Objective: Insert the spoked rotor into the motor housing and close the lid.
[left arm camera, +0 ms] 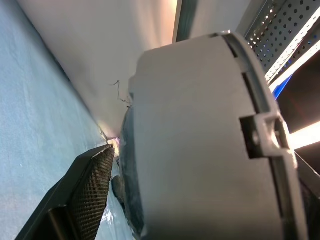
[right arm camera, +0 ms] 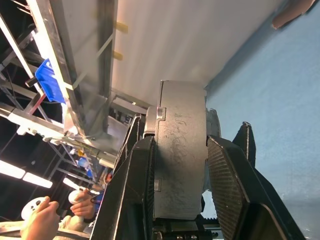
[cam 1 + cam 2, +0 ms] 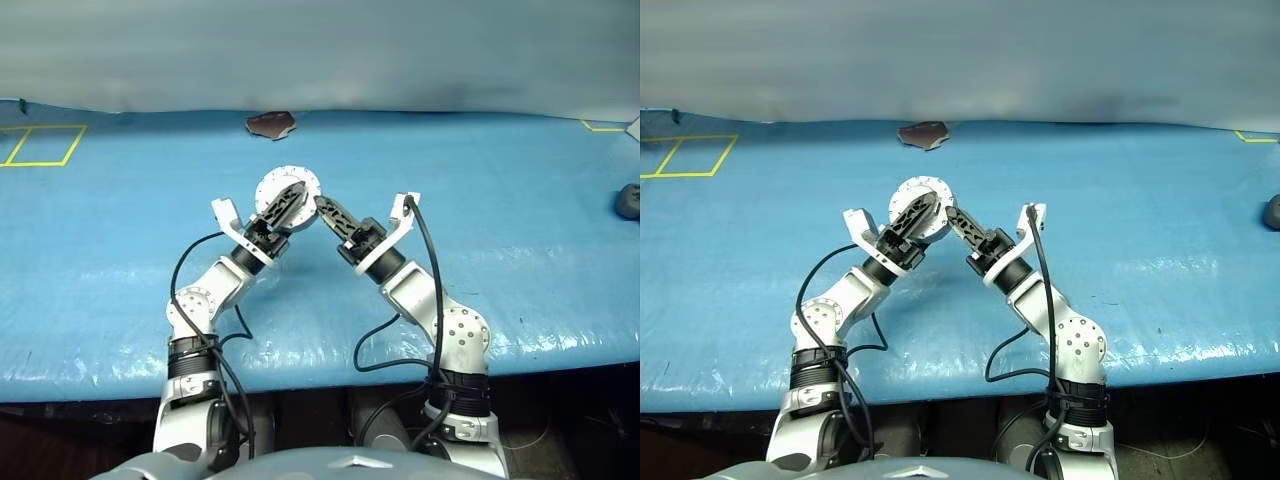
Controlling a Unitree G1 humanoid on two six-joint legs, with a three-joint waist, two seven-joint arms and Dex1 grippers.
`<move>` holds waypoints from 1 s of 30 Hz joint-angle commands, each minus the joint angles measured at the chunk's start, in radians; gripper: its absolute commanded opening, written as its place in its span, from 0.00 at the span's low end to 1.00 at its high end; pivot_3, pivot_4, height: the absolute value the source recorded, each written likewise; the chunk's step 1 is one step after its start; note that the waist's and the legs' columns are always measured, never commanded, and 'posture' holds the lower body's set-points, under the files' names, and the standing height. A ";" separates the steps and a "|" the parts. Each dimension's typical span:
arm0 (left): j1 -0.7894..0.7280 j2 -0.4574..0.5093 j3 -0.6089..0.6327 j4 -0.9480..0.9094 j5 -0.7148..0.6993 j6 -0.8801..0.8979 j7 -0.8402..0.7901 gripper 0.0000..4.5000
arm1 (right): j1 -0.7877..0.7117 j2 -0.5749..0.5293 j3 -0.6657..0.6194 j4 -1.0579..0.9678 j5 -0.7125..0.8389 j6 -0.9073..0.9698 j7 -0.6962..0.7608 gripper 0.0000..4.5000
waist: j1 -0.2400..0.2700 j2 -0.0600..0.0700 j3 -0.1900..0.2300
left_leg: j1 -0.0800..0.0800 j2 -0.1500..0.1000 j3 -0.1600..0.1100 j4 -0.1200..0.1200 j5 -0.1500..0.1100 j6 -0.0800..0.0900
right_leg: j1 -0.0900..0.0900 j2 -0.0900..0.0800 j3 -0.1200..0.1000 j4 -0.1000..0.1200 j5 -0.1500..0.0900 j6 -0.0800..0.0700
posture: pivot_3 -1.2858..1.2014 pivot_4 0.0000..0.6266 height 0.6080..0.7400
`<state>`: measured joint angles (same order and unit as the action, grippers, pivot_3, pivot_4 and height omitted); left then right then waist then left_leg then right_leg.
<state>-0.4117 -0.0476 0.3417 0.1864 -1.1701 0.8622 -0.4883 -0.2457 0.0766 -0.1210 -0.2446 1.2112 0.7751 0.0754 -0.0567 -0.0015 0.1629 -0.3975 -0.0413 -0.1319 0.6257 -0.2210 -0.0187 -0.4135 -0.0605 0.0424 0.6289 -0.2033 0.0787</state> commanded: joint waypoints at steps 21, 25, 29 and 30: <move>0.069 -0.001 0.022 -0.116 -0.016 -0.087 0.115 0.59 | -0.033 -0.012 0.022 0.012 -0.196 -0.115 -0.031 0.70 | -0.002 0.000 0.000 | 0.000 0.000 0.000 0.001 0.000 0.000 | 0.000 0.000 0.001 0.000 0.000 0.001 | 0.52 0.24 1.00; 0.074 -0.012 0.025 -0.140 0.173 -0.300 0.216 0.59 | -0.010 -0.021 0.007 0.029 -0.277 -0.151 -0.055 0.70 | 0.006 0.000 0.000 | 0.000 0.000 0.001 0.001 0.000 0.000 | 0.000 0.000 0.001 0.000 0.002 -0.002 | 0.52 0.24 1.00; 0.035 -0.021 0.091 -0.095 0.344 -0.535 0.393 0.59 | 0.042 -0.103 0.083 -0.006 -0.351 -0.114 0.030 0.70 | 0.013 0.000 0.000 | 0.000 0.000 0.002 0.001 0.000 0.000 | 0.000 0.000 0.002 -0.001 0.003 -0.003 | 0.52 0.24 1.00; 0.028 -0.014 0.101 -0.078 0.369 -0.562 0.423 0.59 | 0.056 -0.132 0.119 -0.026 -0.359 -0.099 0.076 0.70 | 0.012 0.000 0.000 | 0.000 0.000 0.002 0.001 0.000 0.000 | 0.000 0.000 0.002 -0.001 0.003 -0.003 | 0.52 0.24 1.00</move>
<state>-0.3396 -0.0776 0.4055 0.1322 -0.8477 0.4028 -0.1180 -0.2022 -0.0296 -0.0593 -0.2085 0.8691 0.6541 0.0693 -0.0449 -0.0019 0.1630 -0.3977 -0.0413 -0.1300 0.6264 -0.2212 -0.0184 -0.4140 -0.0604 0.0441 0.6279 -0.2003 0.0761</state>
